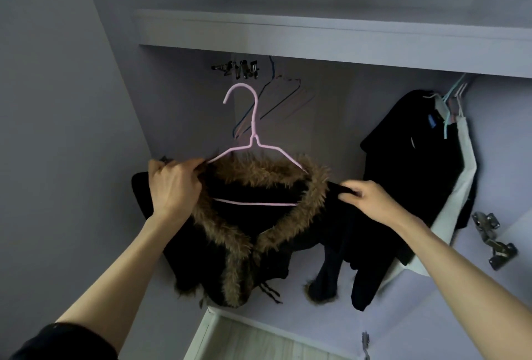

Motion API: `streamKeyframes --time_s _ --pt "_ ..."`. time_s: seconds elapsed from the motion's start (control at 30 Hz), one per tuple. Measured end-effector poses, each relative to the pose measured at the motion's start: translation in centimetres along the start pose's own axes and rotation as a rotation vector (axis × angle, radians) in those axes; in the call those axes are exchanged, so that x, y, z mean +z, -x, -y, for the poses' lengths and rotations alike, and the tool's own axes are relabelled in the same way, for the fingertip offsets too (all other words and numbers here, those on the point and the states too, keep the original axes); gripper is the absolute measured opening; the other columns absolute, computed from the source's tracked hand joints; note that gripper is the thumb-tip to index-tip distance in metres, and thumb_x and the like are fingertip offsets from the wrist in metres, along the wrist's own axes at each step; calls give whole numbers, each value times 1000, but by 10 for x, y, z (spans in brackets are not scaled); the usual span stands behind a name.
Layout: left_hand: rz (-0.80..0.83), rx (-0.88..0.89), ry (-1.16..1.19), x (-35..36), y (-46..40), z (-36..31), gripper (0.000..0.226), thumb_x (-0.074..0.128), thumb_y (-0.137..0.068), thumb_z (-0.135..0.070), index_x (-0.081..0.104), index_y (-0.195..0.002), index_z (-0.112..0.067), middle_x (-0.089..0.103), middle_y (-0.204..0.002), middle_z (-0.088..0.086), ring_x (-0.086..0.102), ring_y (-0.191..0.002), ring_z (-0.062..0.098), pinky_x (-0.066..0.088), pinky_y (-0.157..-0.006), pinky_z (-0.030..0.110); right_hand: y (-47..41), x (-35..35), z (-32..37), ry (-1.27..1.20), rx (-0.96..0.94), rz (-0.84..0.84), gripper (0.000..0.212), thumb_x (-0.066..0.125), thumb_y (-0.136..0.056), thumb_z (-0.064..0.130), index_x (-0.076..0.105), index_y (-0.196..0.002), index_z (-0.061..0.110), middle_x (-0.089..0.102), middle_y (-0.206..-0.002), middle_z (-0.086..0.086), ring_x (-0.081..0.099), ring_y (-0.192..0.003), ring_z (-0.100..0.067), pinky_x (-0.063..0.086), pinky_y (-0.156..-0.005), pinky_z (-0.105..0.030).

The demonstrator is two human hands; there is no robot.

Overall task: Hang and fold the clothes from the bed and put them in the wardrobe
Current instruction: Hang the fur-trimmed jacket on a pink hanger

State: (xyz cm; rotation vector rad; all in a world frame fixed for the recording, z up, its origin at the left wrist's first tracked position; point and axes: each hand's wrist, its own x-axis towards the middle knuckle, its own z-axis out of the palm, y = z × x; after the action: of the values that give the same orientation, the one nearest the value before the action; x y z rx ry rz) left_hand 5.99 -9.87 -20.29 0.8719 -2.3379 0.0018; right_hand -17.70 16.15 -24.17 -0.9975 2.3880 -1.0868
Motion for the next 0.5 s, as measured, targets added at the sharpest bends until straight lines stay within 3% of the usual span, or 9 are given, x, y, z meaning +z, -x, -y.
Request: streamKeyframes --time_s 0.07,0.17,0.23,0.3,0.4,0.5 --pt "13 -6 -1 0 2 2 44 56 -76 8 71 -109 -15 68 -74 23 57 -68 39 26 -79 37 0 -2 -3 105 31 -51 25 58 -93 11 66 -116 11 67 -113 -4 60 -110 -18 46 -98 -37" --pt "21 4 16 2 4 3 43 56 -74 10 72 -106 -14 68 -73 23 56 -64 38 27 -77 36 -2 -4 5 316 89 -12 34 54 -95 19 58 -129 19 64 -121 -2 61 -110 -19 48 -96 -38" --pt "33 24 17 4 7 0 43 57 -72 10 72 -105 -14 68 -72 23 57 -63 38 27 -75 36 -5 -5 20 291 68 12 46 53 -95 22 44 -140 24 51 -138 3 49 -126 -18 39 -106 -35" --pt "51 52 13 8 11 -6 44 58 -71 9 73 -105 -15 69 -72 22 58 -64 38 28 -75 37 -7 -2 40 175 -51 34 50 54 -94 26 40 -142 29 46 -141 10 40 -133 -12 32 -110 -31" --pt "66 109 25 12 17 -19 47 61 -67 10 74 -103 -17 69 -68 19 59 -62 36 28 -74 36 -11 13 70 100 -189 57 41 58 -92 31 53 -133 29 60 -116 21 50 -118 -3 37 -102 -27" --pt "54 161 75 15 18 -30 46 63 -63 12 74 -98 -17 70 -69 15 61 -61 33 25 -70 34 -13 22 91 110 -258 7 11 60 -90 31 69 -85 34 64 -70 21 58 -74 6 43 -74 -20"
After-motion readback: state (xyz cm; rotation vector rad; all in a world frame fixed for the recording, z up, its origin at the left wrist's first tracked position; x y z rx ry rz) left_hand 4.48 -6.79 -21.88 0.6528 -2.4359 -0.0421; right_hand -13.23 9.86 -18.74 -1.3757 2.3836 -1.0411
